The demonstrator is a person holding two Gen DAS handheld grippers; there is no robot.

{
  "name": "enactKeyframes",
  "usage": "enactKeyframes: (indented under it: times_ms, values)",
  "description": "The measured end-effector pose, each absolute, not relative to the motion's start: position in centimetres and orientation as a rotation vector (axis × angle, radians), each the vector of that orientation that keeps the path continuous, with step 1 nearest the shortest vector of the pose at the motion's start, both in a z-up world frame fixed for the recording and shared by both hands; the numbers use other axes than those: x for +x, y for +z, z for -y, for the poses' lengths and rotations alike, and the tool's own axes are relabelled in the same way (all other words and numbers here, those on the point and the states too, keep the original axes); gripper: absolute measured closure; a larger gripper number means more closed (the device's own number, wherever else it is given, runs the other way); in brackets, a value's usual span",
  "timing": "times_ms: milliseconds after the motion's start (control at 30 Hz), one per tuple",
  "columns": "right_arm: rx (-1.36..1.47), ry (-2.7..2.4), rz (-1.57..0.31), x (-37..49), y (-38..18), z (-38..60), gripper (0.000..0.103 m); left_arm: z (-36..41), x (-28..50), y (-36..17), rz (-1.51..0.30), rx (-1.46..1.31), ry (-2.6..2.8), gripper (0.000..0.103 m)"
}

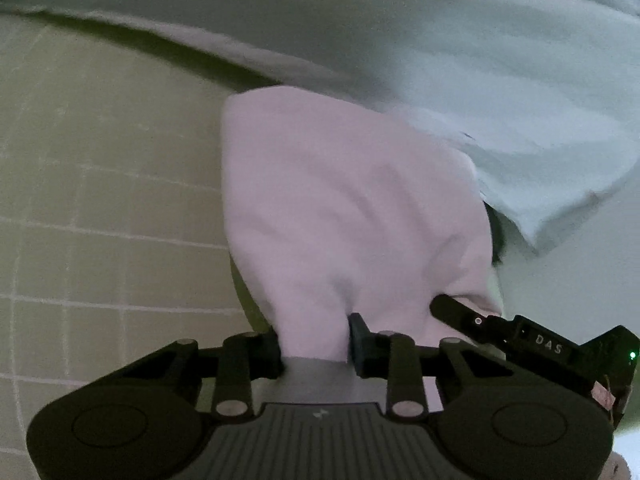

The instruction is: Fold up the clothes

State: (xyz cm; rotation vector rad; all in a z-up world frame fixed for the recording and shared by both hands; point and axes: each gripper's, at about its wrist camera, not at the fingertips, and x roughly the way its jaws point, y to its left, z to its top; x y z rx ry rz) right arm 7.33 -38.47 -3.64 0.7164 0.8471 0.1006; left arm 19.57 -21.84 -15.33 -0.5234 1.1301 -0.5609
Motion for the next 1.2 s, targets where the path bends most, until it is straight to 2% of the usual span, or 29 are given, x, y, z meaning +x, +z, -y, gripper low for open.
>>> enactKeyframes:
  times_ms: [300,500,700,733,767,800,867,933,967,1000,1067,1200]
  values:
    - [0.773,-0.011,-0.691,0.6,-0.5,50.2,0.076,37.1,17.0,-12.5,-1.036,-0.516,-0.676,0.070]
    - [0.674,0.044,-0.634,1.4,2.2,63.4,0.076,47.5,15.3,-10.7,-0.970,-0.514,-0.748,0.071]
    - [0.466,0.084,-0.646,6.0,6.6,73.8,0.075,54.0,16.8,-10.1,-0.951,-0.400,-0.646,0.070]
    - [0.387,0.086,-0.655,7.4,7.0,74.7,0.073,55.0,17.0,-10.0,-0.948,-0.380,-0.628,0.070]
    - [0.332,0.078,-0.665,8.4,6.9,75.4,0.065,56.1,17.3,-9.9,-0.945,-0.360,-0.609,0.067]
    - [0.285,0.049,-0.682,9.7,6.4,75.8,0.058,57.1,17.6,-9.8,-0.942,-0.340,-0.590,0.061]
    - [0.203,-0.018,-0.700,11.5,5.5,75.9,0.034,59.2,18.1,-9.6,-0.936,-0.300,-0.553,0.058]
    - [0.141,-0.086,-0.688,12.0,4.9,75.2,0.028,61.2,18.7,-9.4,-0.929,-0.260,-0.516,0.058]
    - [0.109,-0.121,-0.681,12.3,4.6,74.8,0.022,62.3,19.0,-9.3,-0.925,-0.241,-0.497,0.055]
    - [0.078,-0.155,-0.675,12.6,4.3,74.4,0.021,63.3,19.3,-9.2,-0.922,-0.221,-0.478,0.044]
    - [0.090,-0.160,-0.674,12.4,3.6,74.0,0.014,63.1,18.6,-8.5,-0.887,-0.163,-0.455,0.029]
    - [0.160,-0.163,-0.702,10.2,2.3,73.0,0.011,62.5,16.5,-7.0,-0.794,-0.060,-0.445,0.016]
